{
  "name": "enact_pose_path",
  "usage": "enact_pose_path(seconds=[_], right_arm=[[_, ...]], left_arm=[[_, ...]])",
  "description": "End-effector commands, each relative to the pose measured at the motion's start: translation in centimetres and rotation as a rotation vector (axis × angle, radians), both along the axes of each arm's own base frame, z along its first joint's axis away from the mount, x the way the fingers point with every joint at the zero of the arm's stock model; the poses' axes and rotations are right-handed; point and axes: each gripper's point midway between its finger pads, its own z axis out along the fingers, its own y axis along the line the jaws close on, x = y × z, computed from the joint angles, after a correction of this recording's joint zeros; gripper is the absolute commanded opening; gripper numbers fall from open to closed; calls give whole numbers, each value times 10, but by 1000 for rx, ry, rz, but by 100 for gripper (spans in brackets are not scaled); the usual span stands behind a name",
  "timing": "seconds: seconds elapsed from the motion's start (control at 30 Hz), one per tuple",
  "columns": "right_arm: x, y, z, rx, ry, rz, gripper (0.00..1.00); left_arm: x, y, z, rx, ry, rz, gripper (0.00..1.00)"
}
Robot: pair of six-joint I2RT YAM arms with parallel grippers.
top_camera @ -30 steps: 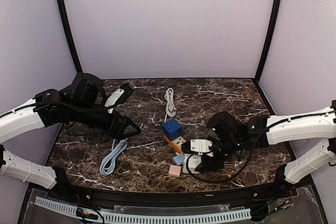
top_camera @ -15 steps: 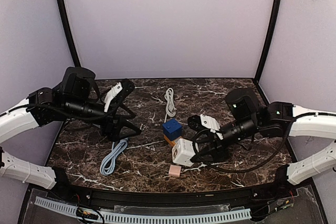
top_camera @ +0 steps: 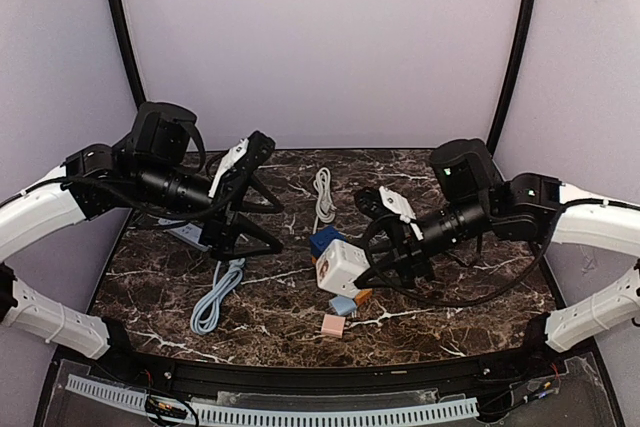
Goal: Insert the plug
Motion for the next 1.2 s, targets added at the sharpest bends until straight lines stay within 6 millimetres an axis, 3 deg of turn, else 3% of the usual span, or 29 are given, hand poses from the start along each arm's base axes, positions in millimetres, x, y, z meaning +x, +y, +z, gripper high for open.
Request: enact_pose_path(seconds=[0.0,0.5,1.17], right_arm=[[9,11,32,82,-47,13,0],[27,24,56,124,-101,-26,0],[32,35,59,152,-71,-10,0]], left_arm=[[-8,-7,7,-11,30,-68,94],[-3,-35,-6,13,158,-97,92],[12,-55,-15,19,156,-39,84]])
